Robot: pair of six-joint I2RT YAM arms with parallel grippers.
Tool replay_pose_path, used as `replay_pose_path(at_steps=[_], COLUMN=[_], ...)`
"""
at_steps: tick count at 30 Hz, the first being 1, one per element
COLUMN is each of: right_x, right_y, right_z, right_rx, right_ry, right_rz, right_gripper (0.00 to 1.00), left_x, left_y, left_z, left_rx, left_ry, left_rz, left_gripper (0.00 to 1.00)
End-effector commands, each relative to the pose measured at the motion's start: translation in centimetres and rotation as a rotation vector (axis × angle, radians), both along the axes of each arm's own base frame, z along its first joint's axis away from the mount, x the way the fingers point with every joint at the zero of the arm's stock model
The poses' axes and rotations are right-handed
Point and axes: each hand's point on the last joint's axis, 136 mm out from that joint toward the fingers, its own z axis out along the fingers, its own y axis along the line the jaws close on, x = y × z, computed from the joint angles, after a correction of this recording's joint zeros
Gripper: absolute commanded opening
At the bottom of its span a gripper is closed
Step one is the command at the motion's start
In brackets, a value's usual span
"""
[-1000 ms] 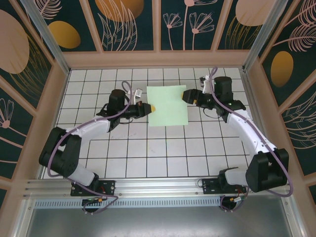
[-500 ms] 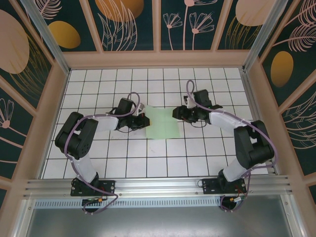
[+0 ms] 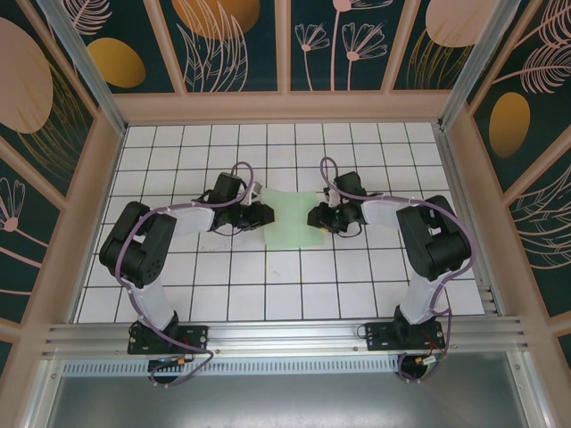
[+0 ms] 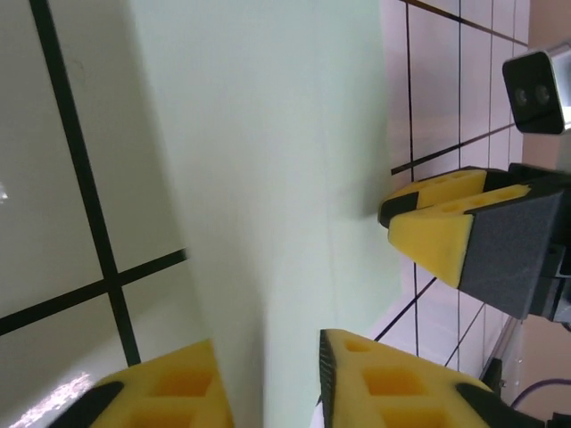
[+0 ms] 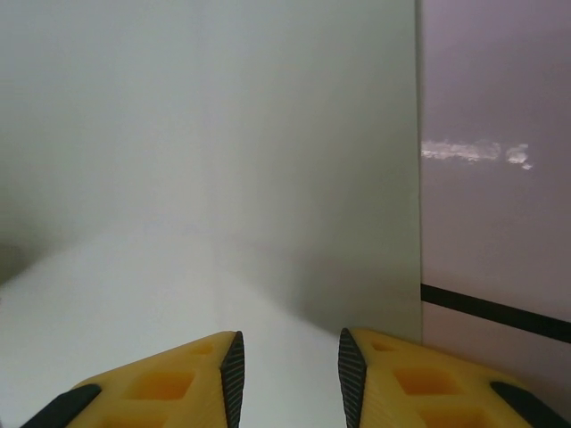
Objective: Fold a paper plane with a square sheet of paper (fold left side to right side)
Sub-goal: First fold in half a square sheet of paper at the center of the table.
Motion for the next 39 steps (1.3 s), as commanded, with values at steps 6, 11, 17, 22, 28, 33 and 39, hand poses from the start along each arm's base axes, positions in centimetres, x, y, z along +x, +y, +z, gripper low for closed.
replay_pose_path(at_steps=[6, 11, 17, 22, 28, 33, 39], right_x=[-1.0, -1.6, -1.6, -1.0, 0.2, 1.2, 1.4], right_y=[-1.7, -2.0, -1.4, -0.5, -0.2, -0.5, 0.0], right_z=[-3.4, -4.3, -3.6, -1.8, 1.7, 4.9, 7.9], right_rx=[-0.122, -0.125, -0.049, 0.054, 0.189, 0.265, 0.355], right_ry=[0.038, 0.057, 0.045, 0.005, -0.054, -0.120, -0.181], right_rz=[-0.028, -0.032, -0.033, -0.019, -0.028, -0.036, -0.031], right_gripper=[0.35, 0.35, 0.36, 0.37, 0.41, 0.52, 0.61], left_x=[0.3, 0.3, 0.7, 0.9, 0.9, 0.9, 1.0], left_y=[-3.2, -5.0, -6.4, -7.0, -7.2, -7.3, -7.2], left_z=[4.3, 5.5, 4.8, 4.0, 3.8, 3.4, 3.2], left_rx=[-0.151, -0.205, -0.206, -0.205, -0.201, -0.198, -0.194], left_ry=[-0.065, -0.076, -0.061, -0.046, -0.042, -0.034, -0.029], left_rz=[-0.058, -0.084, -0.099, -0.102, -0.105, -0.104, -0.100], left_gripper=[0.60, 0.68, 0.72, 0.71, 0.66, 0.60, 0.48])
